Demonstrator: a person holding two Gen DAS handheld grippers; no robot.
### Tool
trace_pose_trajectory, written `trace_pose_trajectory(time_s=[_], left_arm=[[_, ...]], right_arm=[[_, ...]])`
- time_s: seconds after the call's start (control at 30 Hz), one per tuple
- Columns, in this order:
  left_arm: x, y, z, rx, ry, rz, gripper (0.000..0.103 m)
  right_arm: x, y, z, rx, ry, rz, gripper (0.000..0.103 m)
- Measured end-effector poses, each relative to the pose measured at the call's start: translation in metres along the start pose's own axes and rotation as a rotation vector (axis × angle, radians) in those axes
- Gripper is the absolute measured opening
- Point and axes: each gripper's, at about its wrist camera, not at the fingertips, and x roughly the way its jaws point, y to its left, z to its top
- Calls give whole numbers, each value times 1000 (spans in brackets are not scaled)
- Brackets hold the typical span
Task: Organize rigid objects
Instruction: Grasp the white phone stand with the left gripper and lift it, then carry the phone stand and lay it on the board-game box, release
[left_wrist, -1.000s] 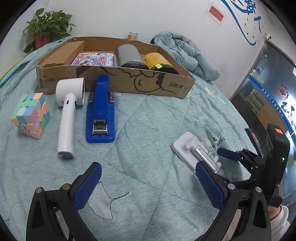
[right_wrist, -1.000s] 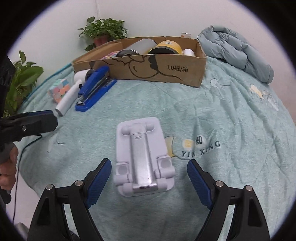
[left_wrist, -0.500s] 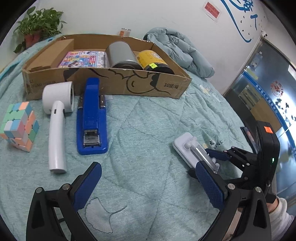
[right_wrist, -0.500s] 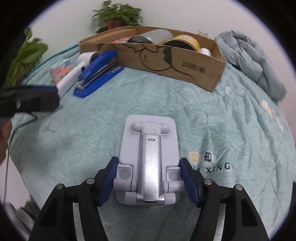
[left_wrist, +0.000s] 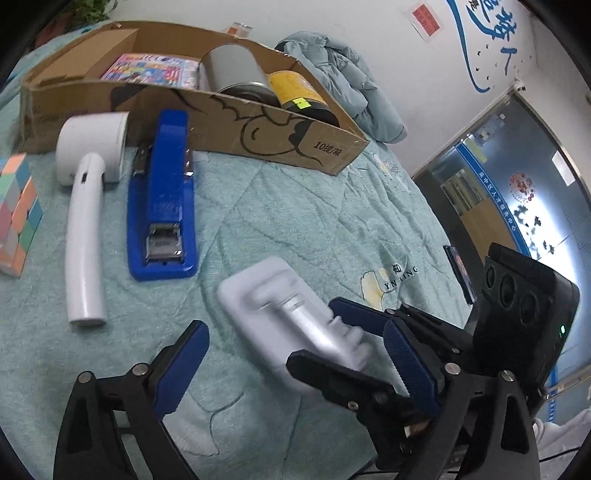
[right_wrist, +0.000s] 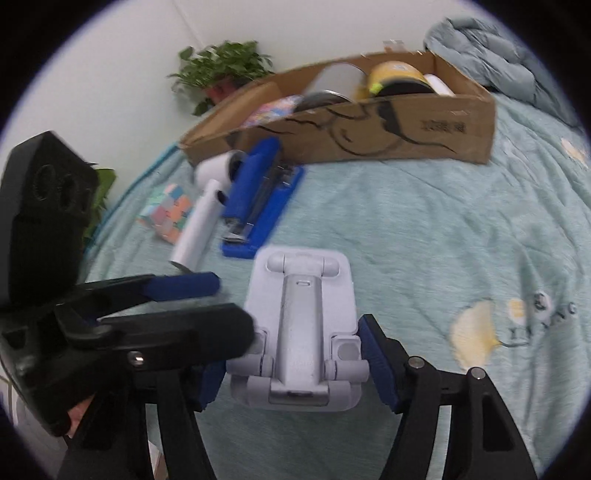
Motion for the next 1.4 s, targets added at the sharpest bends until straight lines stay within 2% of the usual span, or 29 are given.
trace_pose_trajectory(time_s=[0.07, 0.27, 0.4, 0.6, 0.7, 0.77, 0.8, 0.83, 0.9, 1.3, 1.4], left_arm=[[-1, 6, -5, -16, 17, -14, 87], [4, 12, -13, -46, 43, -33, 71], [13, 12, -17, -52, 70, -34, 58], [16, 9, -15, -54, 71, -21, 55], [17, 11, -15, -64, 66, -7, 46], [17, 17, -13, -100, 52, -24, 46], [15, 22, -12, -124, 43, -17, 45], [14, 24, -11, -130, 34, -10, 41], [14, 28, -9, -150, 32, -33, 38], [6, 27, -13, -153, 0, -10, 37], [-2, 23, -13, -125, -29, 10, 34]], right_arm=[[0, 10, -2, -60, -19, 28, 68], [6, 20, -9, -187, -6, -84, 68], [10, 21, -20, -220, 17, -142, 68], [11, 16, -21, -129, 15, -124, 65], [10, 8, -17, -23, 23, -76, 65], [10, 2, -14, 42, 33, -36, 65], [9, 0, -12, 70, 40, -22, 61], [10, -3, -12, 99, 50, -15, 48], [9, -9, -10, 155, 66, 12, 46], [13, 13, -6, 36, 61, -81, 46], [14, 7, -3, 89, 62, -35, 46]])
